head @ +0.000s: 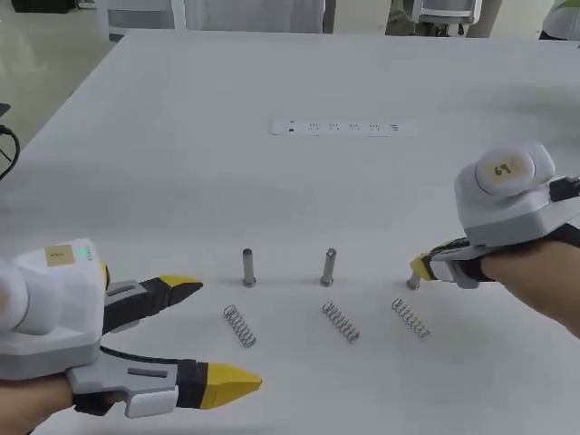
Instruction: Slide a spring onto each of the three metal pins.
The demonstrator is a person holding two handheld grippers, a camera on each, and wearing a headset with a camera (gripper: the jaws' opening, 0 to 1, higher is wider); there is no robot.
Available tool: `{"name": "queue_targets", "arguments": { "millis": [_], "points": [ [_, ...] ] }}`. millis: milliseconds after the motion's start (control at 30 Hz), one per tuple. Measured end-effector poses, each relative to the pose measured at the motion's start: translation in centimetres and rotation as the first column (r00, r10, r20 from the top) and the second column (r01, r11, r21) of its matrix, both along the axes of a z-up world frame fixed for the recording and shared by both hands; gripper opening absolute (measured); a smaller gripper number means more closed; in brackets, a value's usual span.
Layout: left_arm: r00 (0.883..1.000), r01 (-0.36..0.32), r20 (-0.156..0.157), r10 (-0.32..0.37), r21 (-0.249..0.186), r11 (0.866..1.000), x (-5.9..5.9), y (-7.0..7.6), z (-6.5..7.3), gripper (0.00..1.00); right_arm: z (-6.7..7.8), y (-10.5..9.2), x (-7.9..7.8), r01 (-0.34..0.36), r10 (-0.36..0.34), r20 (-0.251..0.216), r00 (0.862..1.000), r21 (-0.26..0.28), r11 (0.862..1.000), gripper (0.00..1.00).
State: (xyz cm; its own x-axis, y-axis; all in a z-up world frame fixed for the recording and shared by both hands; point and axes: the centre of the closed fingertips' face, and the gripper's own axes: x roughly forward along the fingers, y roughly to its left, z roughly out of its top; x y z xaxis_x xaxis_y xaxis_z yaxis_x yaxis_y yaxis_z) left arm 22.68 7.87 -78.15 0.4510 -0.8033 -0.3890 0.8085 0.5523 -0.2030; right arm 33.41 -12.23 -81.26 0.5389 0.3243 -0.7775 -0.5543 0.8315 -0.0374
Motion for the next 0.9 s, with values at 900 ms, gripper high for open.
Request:
{"name": "queue_targets", "arguments": {
  "millis": [900],
  "points": [
    [1.0,0.001,0.001,-0.001,-0.003,1.0,0.3,-0.2,0.1,0.82,0.8,-0.8,-0.9,0.007,-0.008,0.027,1.0,0.016,1.0,0.23]
  ]
}}
